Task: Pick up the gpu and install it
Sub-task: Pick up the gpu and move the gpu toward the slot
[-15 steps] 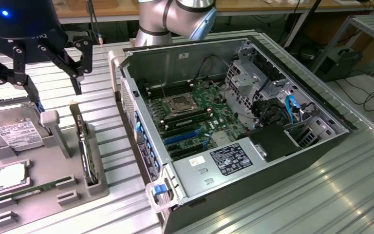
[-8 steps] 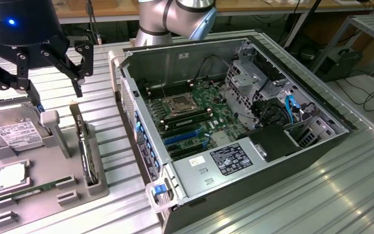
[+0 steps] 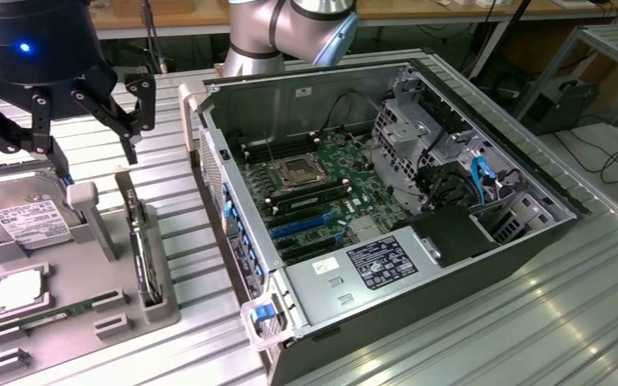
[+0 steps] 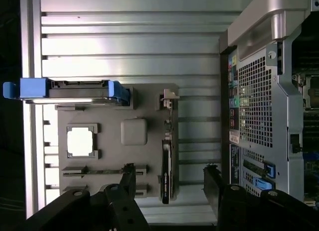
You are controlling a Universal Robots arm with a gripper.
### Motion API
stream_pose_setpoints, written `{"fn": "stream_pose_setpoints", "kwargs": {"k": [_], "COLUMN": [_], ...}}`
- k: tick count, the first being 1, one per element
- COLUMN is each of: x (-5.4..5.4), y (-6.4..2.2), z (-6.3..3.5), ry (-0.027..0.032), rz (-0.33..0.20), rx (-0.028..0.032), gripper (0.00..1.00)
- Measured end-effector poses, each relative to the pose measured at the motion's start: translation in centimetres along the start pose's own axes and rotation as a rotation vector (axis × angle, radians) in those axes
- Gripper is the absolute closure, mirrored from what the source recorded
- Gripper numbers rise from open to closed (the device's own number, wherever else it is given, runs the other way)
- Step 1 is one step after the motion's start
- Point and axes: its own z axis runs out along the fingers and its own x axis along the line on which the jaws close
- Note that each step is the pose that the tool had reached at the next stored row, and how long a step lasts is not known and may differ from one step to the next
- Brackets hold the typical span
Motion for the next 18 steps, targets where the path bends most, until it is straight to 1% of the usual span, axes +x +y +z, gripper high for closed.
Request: {"fn": "stream_pose_setpoints", "kwargs": {"k": [5, 7, 12, 18], "x": [0.0, 0.0, 0.1, 0.1], "y": [-0.07, -0.23, -0.94, -1.15], "z": [0.80, 1.16, 1.87, 2.41], "ry": [-0.0002, -0.0002, 0.0019, 0.0020], "rz": [0.000, 0.000, 0.000, 0.000], "rx": [0.0000, 0.0000, 0.0002, 0.0004], "gripper": [0.34, 0.34, 0.34, 0.34]}}
